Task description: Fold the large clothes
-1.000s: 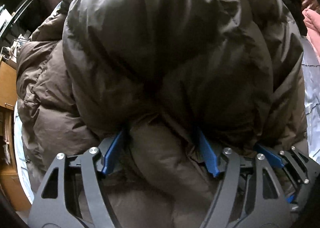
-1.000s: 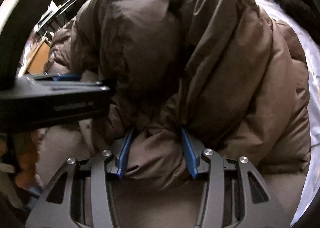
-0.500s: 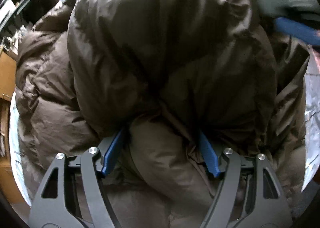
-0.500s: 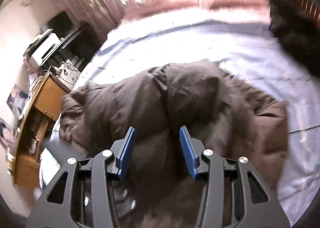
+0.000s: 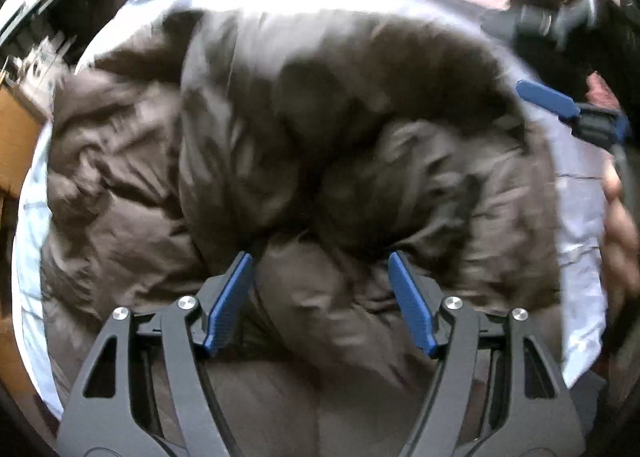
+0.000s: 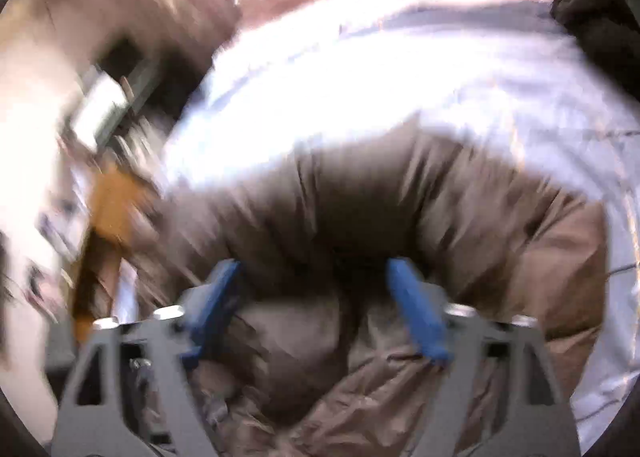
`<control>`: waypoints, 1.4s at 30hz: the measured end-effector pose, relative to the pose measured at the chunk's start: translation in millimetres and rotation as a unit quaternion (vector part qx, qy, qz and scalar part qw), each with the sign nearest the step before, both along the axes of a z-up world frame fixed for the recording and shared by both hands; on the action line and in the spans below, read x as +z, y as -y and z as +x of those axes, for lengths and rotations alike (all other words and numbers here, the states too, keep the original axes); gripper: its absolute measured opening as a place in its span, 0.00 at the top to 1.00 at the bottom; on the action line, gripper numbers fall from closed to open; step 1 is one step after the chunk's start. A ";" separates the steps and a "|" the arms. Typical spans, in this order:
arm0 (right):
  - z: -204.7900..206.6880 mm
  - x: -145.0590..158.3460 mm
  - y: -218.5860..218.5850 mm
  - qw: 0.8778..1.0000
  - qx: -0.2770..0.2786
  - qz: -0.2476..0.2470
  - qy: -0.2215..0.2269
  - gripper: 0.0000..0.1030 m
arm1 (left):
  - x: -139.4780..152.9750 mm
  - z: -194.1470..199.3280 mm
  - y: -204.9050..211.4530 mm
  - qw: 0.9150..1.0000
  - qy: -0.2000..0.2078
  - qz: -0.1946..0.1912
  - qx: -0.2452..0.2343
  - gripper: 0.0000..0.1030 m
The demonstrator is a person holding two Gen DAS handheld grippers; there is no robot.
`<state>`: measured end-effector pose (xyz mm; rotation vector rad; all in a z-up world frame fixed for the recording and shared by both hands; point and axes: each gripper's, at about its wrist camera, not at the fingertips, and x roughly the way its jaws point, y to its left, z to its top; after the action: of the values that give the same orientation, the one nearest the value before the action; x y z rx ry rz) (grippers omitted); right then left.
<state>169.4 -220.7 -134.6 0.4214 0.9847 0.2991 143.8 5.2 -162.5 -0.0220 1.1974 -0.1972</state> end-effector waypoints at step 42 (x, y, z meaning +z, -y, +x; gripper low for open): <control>60.2 76.6 -47.8 0.983 0.069 -0.092 0.146 0.73 | -5.4 -48.9 11.9 0.998 -0.015 -0.025 -0.055 0.16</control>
<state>229.6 -172.9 -58.0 0.1339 0.7465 0.3795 94.9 -6.6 -167.9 -0.0021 1.2245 -0.3250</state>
